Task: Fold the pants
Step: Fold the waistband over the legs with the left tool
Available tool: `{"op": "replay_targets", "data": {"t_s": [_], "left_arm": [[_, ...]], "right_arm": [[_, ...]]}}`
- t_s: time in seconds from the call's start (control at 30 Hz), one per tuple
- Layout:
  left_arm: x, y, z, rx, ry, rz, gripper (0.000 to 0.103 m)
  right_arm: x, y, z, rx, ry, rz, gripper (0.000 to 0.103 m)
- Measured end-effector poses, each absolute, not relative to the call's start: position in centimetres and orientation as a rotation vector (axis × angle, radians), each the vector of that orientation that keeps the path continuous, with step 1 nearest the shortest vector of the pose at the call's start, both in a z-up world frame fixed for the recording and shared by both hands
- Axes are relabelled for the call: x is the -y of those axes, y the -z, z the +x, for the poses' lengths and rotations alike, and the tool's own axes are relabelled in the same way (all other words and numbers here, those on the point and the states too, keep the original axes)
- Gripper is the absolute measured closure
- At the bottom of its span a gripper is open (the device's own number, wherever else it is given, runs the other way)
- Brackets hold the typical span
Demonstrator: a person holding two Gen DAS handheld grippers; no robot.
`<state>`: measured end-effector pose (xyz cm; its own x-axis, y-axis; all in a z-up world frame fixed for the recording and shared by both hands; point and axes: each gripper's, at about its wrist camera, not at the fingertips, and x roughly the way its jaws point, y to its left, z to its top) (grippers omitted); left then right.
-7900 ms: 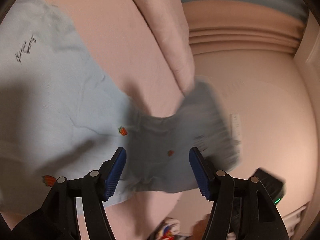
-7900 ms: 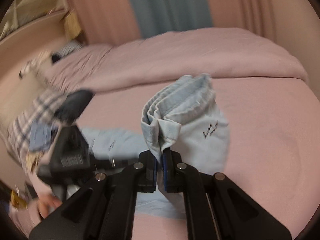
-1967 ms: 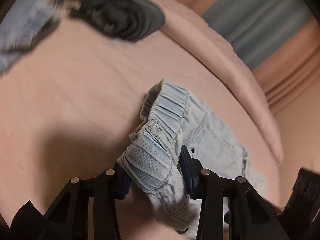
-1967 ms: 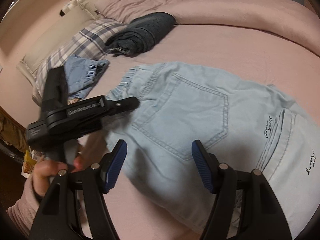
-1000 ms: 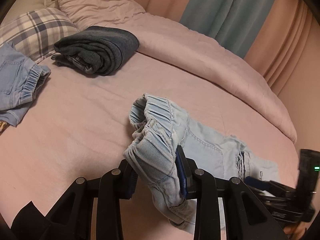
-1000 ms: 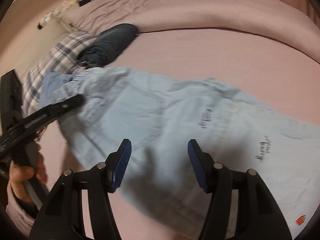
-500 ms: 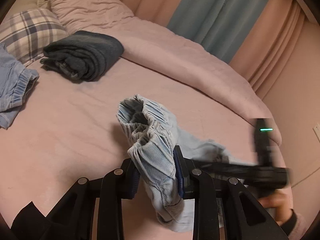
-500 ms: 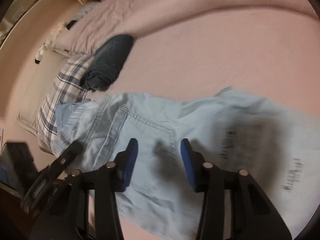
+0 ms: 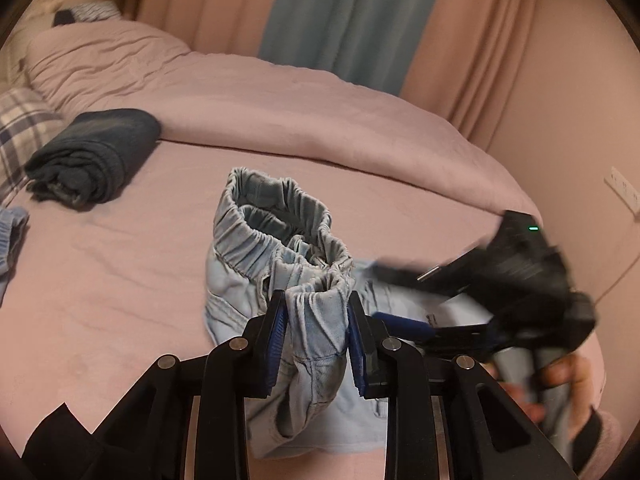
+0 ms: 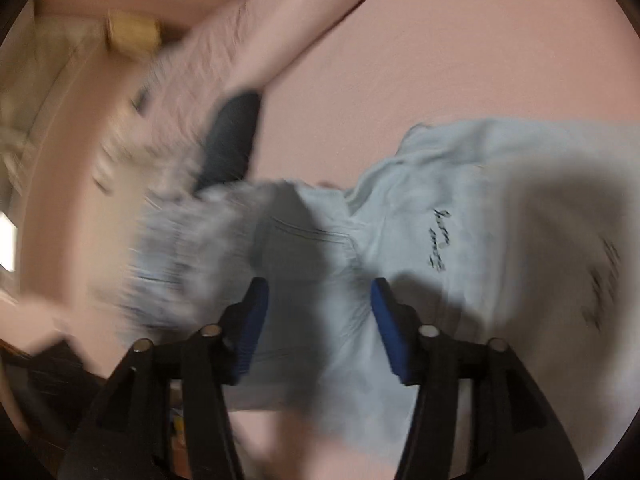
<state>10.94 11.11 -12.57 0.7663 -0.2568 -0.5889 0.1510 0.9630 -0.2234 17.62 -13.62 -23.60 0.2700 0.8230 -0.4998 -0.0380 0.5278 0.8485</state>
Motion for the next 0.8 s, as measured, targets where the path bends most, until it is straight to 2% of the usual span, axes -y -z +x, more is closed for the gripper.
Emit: {"op": "replay_targets", "data": {"t_s": [0.07,0.1,0.2,0.37,0.4,0.43,0.47,0.53,0.57,0.6,0.67,0.73,0.8], "left_arm": [[-10.1,12.8,10.9,-0.664,0.229,-0.14,0.076],[-9.6,12.9,10.8,-0.664,0.23,-0.12,0.076],[-8.0,13.4,10.4,-0.669,0.256,-0.077,0.076],[-6.2,15.1,10.8,-0.726,0.311,-0.035,0.076],[-6.4,15.4,11.0,-0.744,0.314,-0.046,0.076],[-7.0,15.7,11.0,-0.757,0.325,-0.076,0.076],[-7.5,15.7,11.0,-0.756,0.339,-0.103,0.076],[-8.9,15.8,10.3,-0.749,0.376,-0.16,0.076],[-9.4,15.8,10.1,-0.751,0.383,-0.174,0.076],[-10.1,15.8,9.8,-0.755,0.382,-0.187,0.076],[-11.8,15.6,9.0,-0.752,0.381,-0.235,0.076],[-13.6,15.6,8.5,-0.743,0.36,-0.294,0.076],[-15.7,15.9,8.5,-0.743,0.309,-0.368,0.07]], "right_arm": [[15.9,24.0,16.2,-1.125,-0.735,1.041,0.014],[16.2,24.1,15.8,-1.134,-0.748,1.078,0.009],[15.0,23.6,15.3,-1.222,-0.727,1.007,0.007],[13.2,21.1,15.7,-1.167,-0.755,0.915,0.009],[13.2,21.0,15.8,-1.179,-0.741,0.889,0.011],[12.4,21.4,16.4,-1.202,-0.732,0.855,0.021],[11.3,22.0,17.1,-1.236,-0.724,0.822,0.037],[9.8,23.9,18.3,-1.339,-0.69,0.779,0.049],[9.0,24.4,18.6,-1.356,-0.704,0.771,0.062],[8.0,24.7,19.2,-1.354,-0.708,0.749,0.069],[7.7,24.7,19.4,-1.324,-0.7,0.744,0.075],[7.8,25.0,19.9,-1.303,-0.707,0.79,0.076],[8.3,25.3,19.7,-1.289,-0.699,0.811,0.077]]}}
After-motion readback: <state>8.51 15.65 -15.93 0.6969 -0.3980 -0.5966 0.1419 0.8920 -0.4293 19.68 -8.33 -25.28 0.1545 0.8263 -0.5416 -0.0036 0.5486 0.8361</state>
